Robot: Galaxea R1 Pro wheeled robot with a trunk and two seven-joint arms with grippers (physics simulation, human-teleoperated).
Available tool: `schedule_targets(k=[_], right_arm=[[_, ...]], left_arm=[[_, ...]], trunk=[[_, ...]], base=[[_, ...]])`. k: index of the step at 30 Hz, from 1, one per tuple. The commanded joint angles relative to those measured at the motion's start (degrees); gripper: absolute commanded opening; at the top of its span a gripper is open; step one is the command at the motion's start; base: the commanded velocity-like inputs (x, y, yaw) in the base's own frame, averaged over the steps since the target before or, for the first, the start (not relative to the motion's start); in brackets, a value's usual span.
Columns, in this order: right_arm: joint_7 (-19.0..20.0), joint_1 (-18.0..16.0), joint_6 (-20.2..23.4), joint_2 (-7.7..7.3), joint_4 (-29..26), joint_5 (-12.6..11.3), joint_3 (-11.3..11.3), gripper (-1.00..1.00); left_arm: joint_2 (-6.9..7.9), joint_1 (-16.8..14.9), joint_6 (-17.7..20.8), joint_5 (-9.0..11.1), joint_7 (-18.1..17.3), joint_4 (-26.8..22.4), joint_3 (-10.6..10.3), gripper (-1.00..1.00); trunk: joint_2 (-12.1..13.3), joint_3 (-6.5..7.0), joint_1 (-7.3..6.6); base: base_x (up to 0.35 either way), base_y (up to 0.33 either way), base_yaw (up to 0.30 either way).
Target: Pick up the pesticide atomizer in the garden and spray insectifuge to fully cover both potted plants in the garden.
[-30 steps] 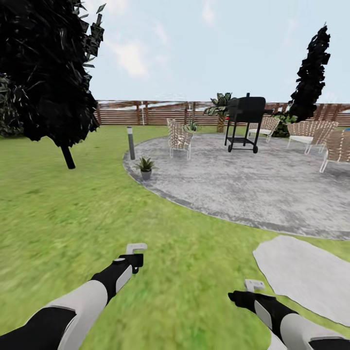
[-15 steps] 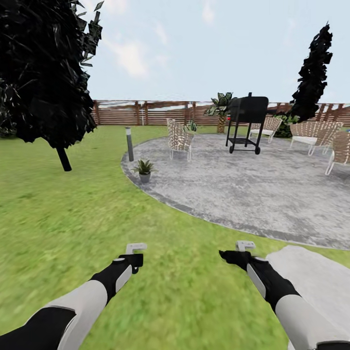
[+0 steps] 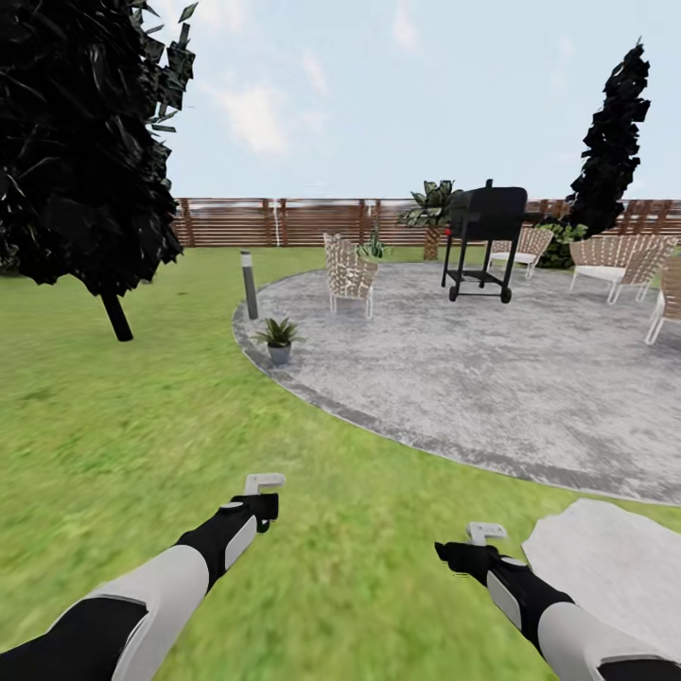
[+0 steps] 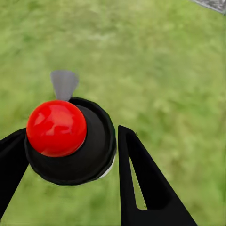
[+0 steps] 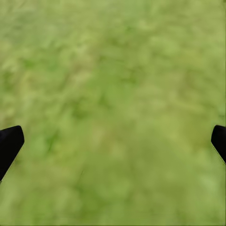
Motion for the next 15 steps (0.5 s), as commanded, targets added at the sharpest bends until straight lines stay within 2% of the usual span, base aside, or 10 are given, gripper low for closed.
schedule_targets(k=[1,6,11,15], right_arm=[[0.1,0.0,0.1,-0.03,0.0,-0.6,0.5,1.00],[0.1,0.0,0.1,-0.02,0.5,-0.6,0.5,1.00],[0.1,0.0,0.1,-0.09,4.4,-0.5,0.5,1.00],[0.1,0.0,0.1,-0.10,5.0,-0.5,0.5,1.00]], left_arm=[[0.02,0.0,0.3,0.6,0.3,-0.1,-0.5,-1.00],[0.02,0.0,0.3,0.6,0.4,-0.1,-0.5,-1.00],[0.02,0.0,0.4,0.6,0.4,-0.2,-0.5,-1.00],[0.02,0.0,0.3,0.6,0.4,-0.1,-0.5,-1.00]], trunk=[[0.0,-0.06,0.02],[0.0,-0.06,0.02],[0.0,-0.06,0.02],[0.0,-0.06,0.02]], base=[[0.317,0.000,0.000],[0.319,0.000,0.000],[0.319,0.000,0.000],[0.320,0.000,0.000]])
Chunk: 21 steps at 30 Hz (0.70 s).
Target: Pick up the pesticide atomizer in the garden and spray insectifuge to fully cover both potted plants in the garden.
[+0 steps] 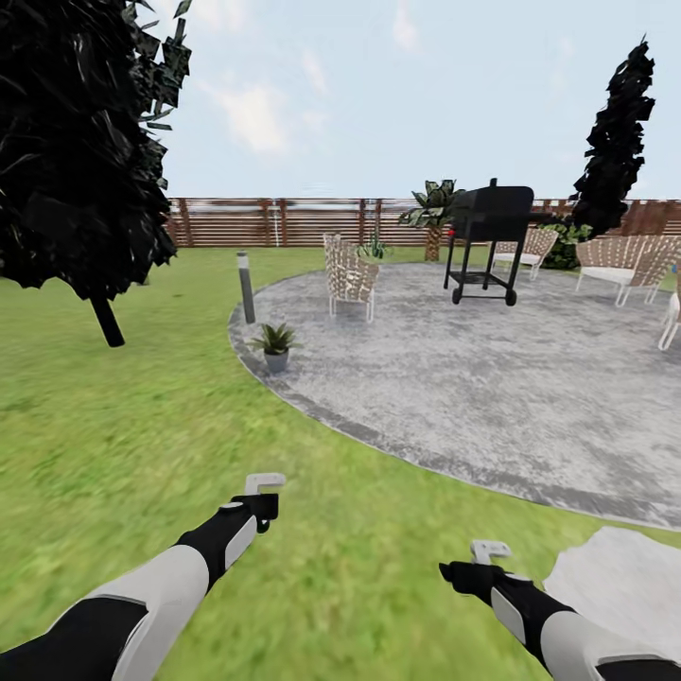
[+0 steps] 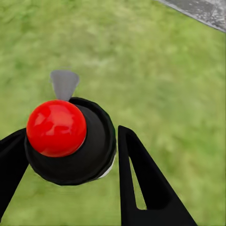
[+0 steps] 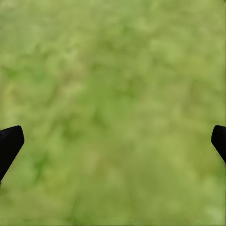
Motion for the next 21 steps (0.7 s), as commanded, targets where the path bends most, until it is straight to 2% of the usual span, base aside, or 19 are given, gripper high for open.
schedule_targets(k=[1,21], right_arm=[[0.1,0.0,0.1,-0.03,0.0,-0.6,0.5,1.00],[0.2,0.0,0.2,0.05,0.0,-0.6,0.5,1.00]], left_arm=[[0.02,0.0,0.3,0.6,0.4,-0.1,-0.5,-1.00],[-0.07,0.0,0.3,0.6,0.3,-0.1,-0.6,-1.00]], trunk=[[0.0,-0.06,0.02],[0.0,-0.06,0.02]], base=[[0.320,0.000,0.000],[0.320,0.000,0.000]])
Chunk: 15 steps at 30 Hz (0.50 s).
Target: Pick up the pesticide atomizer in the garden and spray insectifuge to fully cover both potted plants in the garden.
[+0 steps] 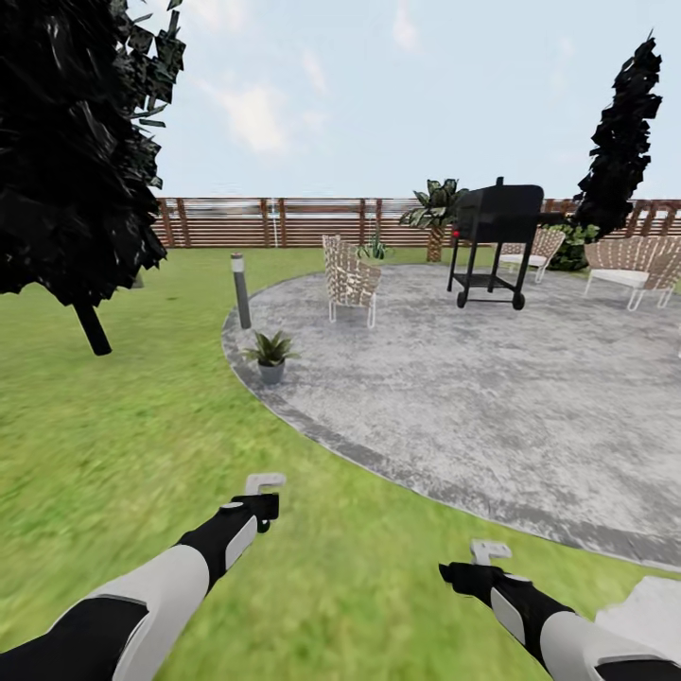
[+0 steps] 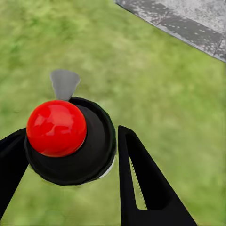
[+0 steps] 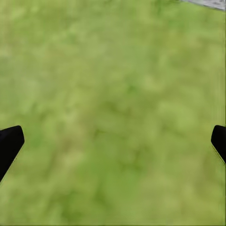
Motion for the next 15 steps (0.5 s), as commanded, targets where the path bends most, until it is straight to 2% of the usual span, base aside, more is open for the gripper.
schedule_targets(k=[1,7,15], right_arm=[[0.1,0.0,0.1,-0.03,0.0,-0.6,0.5,1.00],[0.1,0.0,0.1,-0.01,-0.2,-0.6,0.5,1.00],[0.2,0.0,0.1,-0.81,-1.0,-1.2,0.2,1.00]], left_arm=[[0.01,0.0,0.3,0.6,0.3,-0.1,-0.5,-1.00],[0.01,0.0,0.3,0.6,0.4,-0.1,-0.5,-1.00],[0.01,0.0,0.4,0.6,0.4,-0.1,-0.5,-1.00]], trunk=[[0.0,-0.06,0.02],[0.0,-0.06,0.02],[0.0,-0.06,0.02]], base=[[0.320,0.000,0.000],[0.320,0.000,0.000],[0.320,0.000,0.000]])
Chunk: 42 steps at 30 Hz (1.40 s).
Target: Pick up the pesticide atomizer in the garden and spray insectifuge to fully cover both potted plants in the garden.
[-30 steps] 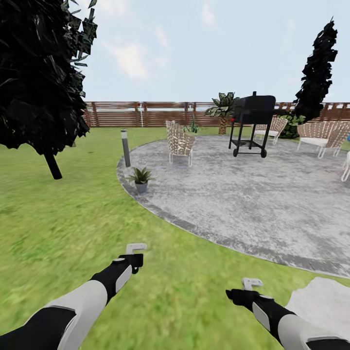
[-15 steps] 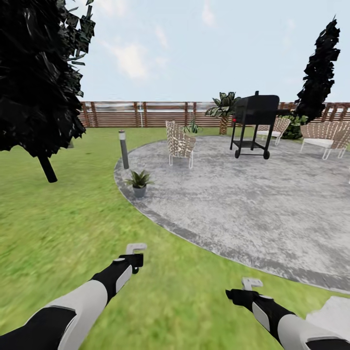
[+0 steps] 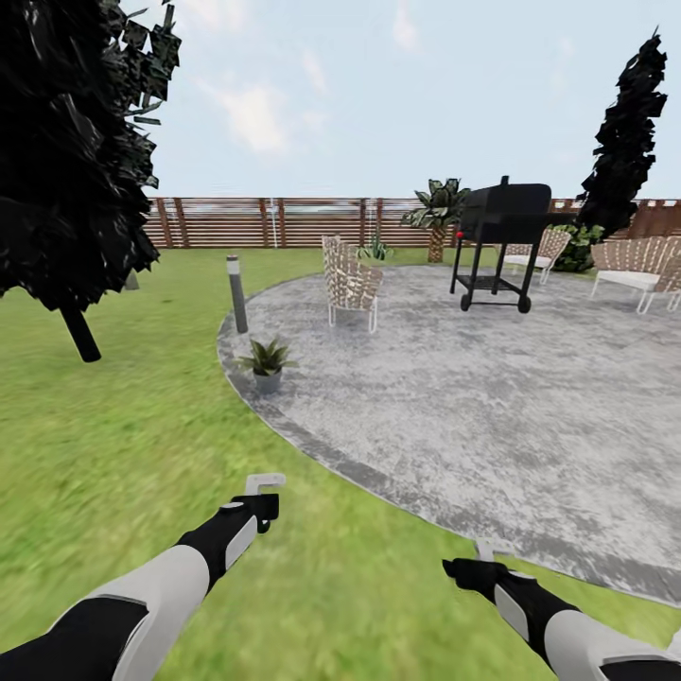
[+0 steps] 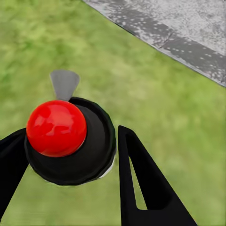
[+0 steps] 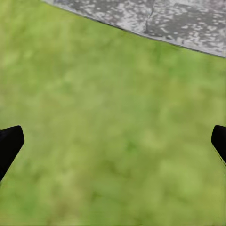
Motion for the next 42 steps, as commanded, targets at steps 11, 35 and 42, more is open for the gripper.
schedule_targets(k=[11,35,42], right_arm=[[0.4,-0.1,6.1,-0.68,-21.5,-0.2,0.2,1.00],[0.6,-0.1,26.9,-5.99,-33.6,-0.6,-1.0,1.00],[0.6,-0.1,27.0,-5.95,-33.7,-0.5,-5.2,1.00]], left_arm=[[-0.06,0.0,0.3,0.4,0.3,-0.6,-0.4,-1.00],[-0.25,-0.2,14.9,0.7,0.3,-14.9,-0.4,-1.00],[-0.41,-0.1,14.9,0.7,0.3,-14.9,-0.4,-1.00]], trunk=[[0.0,-0.06,0.02],[0.0,-0.06,0.02],[0.0,-0.06,0.02]], base=[[0.329,0.000,0.000],[0.339,-0.001,0.000],[0.329,-0.104,0.000]])
